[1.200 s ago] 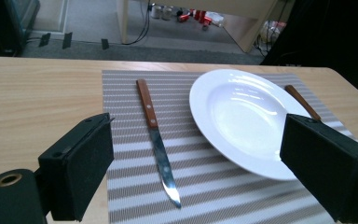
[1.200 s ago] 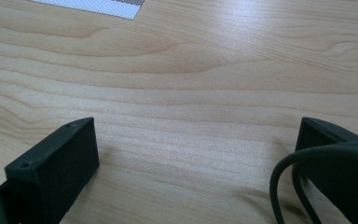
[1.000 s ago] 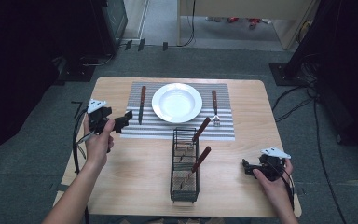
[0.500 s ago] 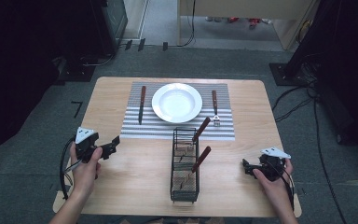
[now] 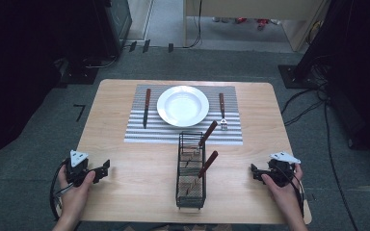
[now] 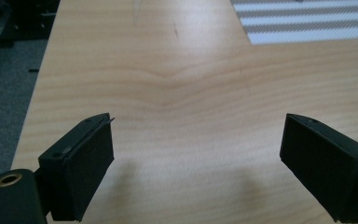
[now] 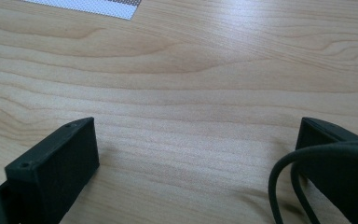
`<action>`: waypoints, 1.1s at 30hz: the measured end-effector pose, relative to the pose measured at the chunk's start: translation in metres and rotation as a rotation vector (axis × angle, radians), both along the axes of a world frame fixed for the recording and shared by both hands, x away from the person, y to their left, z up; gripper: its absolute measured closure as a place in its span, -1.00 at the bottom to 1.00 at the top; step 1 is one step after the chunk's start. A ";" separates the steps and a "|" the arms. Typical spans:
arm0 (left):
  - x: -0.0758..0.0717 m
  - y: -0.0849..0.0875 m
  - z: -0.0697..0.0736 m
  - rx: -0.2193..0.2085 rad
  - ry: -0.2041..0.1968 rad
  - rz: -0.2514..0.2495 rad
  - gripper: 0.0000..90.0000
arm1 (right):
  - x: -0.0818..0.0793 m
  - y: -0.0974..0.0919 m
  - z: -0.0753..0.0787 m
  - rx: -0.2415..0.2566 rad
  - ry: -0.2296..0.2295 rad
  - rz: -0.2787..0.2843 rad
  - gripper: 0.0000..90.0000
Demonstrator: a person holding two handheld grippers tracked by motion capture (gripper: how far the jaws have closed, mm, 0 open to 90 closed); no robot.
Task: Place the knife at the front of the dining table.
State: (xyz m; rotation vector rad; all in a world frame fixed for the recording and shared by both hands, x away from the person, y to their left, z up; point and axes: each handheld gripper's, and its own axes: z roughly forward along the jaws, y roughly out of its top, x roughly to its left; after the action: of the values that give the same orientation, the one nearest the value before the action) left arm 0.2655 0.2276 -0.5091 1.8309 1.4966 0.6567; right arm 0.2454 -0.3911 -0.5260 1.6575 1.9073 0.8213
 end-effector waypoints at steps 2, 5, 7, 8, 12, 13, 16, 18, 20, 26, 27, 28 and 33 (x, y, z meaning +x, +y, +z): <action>-0.003 -0.001 -0.006 0.021 0.019 -0.003 -0.78 | 0.000 0.000 0.000 0.000 0.000 -0.001 -1.00; -0.003 -0.004 -0.008 0.045 0.016 -0.008 -0.78 | 0.000 0.000 0.000 0.000 0.000 -0.001 -1.00; -0.001 -0.005 -0.008 0.052 0.021 -0.004 -0.78 | 0.000 0.000 0.000 -0.001 -0.001 -0.002 -1.00; 0.001 -0.006 -0.009 0.059 0.038 0.004 -0.78 | 0.000 0.000 0.000 -0.001 -0.001 -0.002 -1.00; 0.005 -0.011 -0.009 0.051 0.043 0.005 -0.78 | 0.000 0.000 0.000 -0.001 -0.001 -0.002 -1.00; 0.006 -0.011 -0.009 0.046 0.047 0.003 -0.78 | 0.000 0.000 0.000 -0.001 -0.001 -0.002 -1.00; 0.009 -0.011 -0.009 0.046 0.048 -0.002 -0.79 | 0.000 0.000 0.000 0.000 -0.001 -0.002 -1.00; 0.009 -0.011 -0.009 0.046 0.048 -0.002 -0.79 | 0.000 0.000 0.000 0.000 -0.001 -0.001 -1.00; 0.008 -0.011 -0.009 0.045 0.047 0.002 -0.79 | 0.000 0.000 0.000 0.000 -0.001 0.000 -1.00; 0.009 -0.010 -0.009 0.045 0.048 -0.001 -0.79 | -0.004 -0.001 0.000 0.000 -0.001 -0.004 -1.00; 0.009 -0.010 -0.009 0.045 0.047 -0.001 -0.79 | -0.004 -0.001 0.000 -0.002 -0.001 -0.004 -1.00; 0.009 -0.010 -0.009 0.045 0.047 -0.001 -0.79 | -0.004 -0.001 0.000 -0.002 -0.002 -0.003 -1.00; 0.009 -0.010 -0.009 0.046 0.048 0.000 -0.79 | -0.004 -0.001 0.000 -0.002 -0.002 -0.003 -1.00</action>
State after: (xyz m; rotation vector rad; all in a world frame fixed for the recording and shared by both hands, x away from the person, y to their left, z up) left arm 0.2746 0.2178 -0.5181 1.8934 1.5235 0.6561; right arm 0.2411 -0.3918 -0.5261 1.6577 1.9035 0.8187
